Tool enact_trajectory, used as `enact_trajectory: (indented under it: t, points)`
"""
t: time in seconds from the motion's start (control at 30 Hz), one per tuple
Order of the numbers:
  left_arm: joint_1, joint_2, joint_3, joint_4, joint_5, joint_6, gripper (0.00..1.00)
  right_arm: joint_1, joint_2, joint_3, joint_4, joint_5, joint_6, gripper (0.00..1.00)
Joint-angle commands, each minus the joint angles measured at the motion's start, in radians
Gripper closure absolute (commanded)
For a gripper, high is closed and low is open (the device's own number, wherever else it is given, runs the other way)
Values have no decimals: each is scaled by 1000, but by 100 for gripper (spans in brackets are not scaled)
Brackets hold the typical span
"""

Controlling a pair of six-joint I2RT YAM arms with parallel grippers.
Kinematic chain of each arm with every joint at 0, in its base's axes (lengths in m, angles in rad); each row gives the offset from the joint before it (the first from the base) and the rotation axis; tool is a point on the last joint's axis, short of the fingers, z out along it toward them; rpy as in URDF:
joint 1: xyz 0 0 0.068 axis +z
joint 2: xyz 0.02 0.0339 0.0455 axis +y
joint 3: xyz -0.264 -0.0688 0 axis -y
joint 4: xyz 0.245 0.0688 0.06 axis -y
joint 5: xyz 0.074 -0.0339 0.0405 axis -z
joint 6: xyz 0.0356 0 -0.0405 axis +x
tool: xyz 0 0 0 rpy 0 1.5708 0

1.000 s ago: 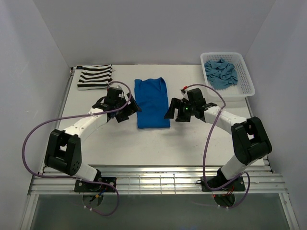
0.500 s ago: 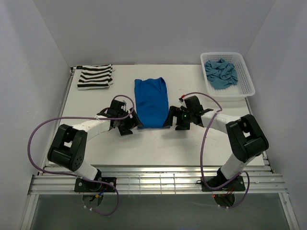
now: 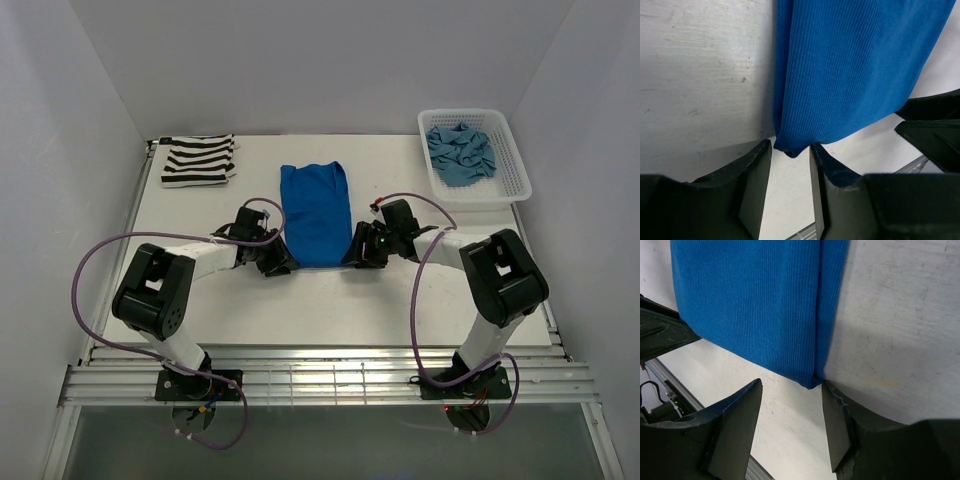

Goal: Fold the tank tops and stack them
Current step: Fold the tank top

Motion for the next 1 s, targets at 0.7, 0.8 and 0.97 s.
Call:
enact_trajectory:
  t: [0.7,0.8,0.97]
  points:
    - [-34,-106,-52,-5,-42,9,100,5,-118,-101,31,-28,1,92]
    - [-52,-224,-115,-11,-34,-29,100,21,-202,-155,31,-38,10,92]
    - [-126,-393,-167,-101,-43,-91,100,43,-403,-284,-1,-25,48,92]
